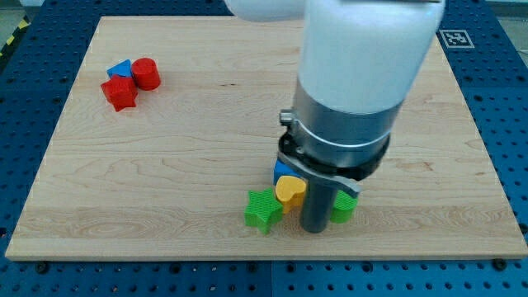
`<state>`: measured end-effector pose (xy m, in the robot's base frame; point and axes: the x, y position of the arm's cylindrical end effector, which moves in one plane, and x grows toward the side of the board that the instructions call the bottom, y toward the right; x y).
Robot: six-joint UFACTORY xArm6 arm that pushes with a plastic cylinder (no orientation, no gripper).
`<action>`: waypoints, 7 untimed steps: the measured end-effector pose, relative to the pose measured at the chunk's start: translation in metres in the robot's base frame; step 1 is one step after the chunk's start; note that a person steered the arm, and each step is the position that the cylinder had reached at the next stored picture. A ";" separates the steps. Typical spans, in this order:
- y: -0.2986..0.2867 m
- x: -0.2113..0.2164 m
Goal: Place the yellow heart top left to the blue cube
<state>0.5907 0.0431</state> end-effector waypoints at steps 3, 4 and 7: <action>-0.055 -0.052; -0.074 -0.079; -0.077 -0.069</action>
